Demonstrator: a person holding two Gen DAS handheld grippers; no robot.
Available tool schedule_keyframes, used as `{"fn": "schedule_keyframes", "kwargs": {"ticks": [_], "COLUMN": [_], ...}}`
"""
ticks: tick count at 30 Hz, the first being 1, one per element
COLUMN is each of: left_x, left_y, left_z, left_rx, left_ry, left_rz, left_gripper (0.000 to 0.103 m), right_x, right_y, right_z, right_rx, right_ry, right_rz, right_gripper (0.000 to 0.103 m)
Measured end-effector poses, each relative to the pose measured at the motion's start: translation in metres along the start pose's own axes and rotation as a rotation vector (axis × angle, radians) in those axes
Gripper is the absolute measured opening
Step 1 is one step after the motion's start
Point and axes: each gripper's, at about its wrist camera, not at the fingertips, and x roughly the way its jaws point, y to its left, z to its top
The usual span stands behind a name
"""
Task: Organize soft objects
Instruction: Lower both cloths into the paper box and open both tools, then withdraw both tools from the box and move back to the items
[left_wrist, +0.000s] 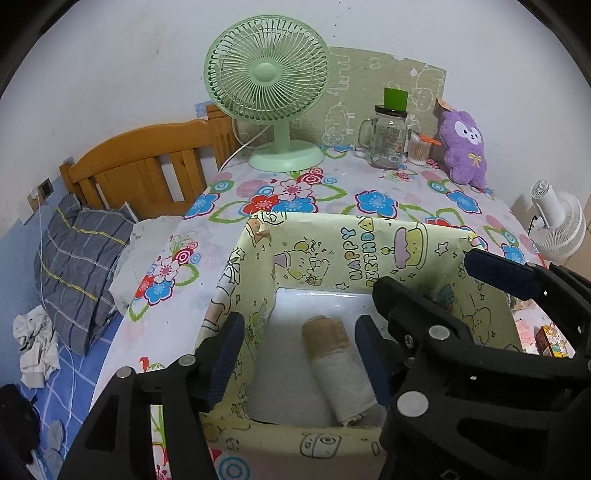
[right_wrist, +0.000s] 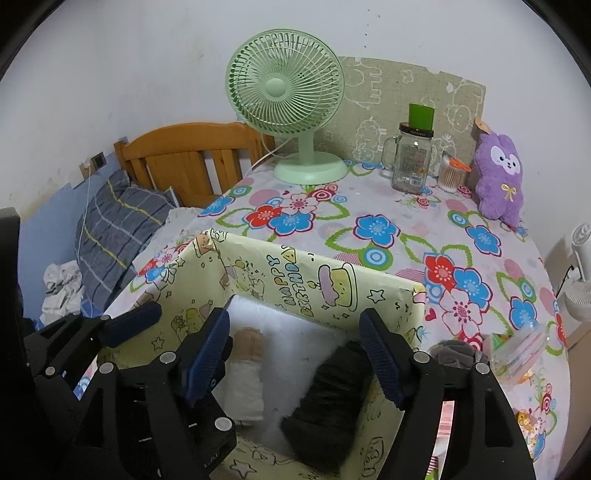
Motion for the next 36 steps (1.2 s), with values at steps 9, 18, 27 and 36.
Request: {"fn": "schedule_keyframes", "kwargs": {"ticks": [9,18,27,36], "left_x": [-0.016,-0.034,-0.054,-0.070], "left_y": [-0.008,-0.021,-0.040,-0.060], "left_z": [-0.002,0.000,-0.001,-0.003], "left_rx": [-0.020,-0.001,0.028,0.052], "left_ry": [-0.045,-0.085,-0.133,-0.162], "left_rz": [-0.016,-0.018,-0.013,-0.038], "left_gripper": [0.079,0.088,0.098,0.101], "right_x": [-0.017,-0.042,-0.066,-0.090], "right_y": [-0.006,-0.017,-0.031,-0.046], "right_z": [-0.003,-0.005,-0.011,-0.018], "right_rx": [0.006,0.013,0.037,0.049], "right_ry": [-0.034,-0.088,-0.127,-0.164], "right_rz": [0.010,-0.019,-0.036,-0.042], "right_gripper": [0.089,0.094,0.099,0.102]}}
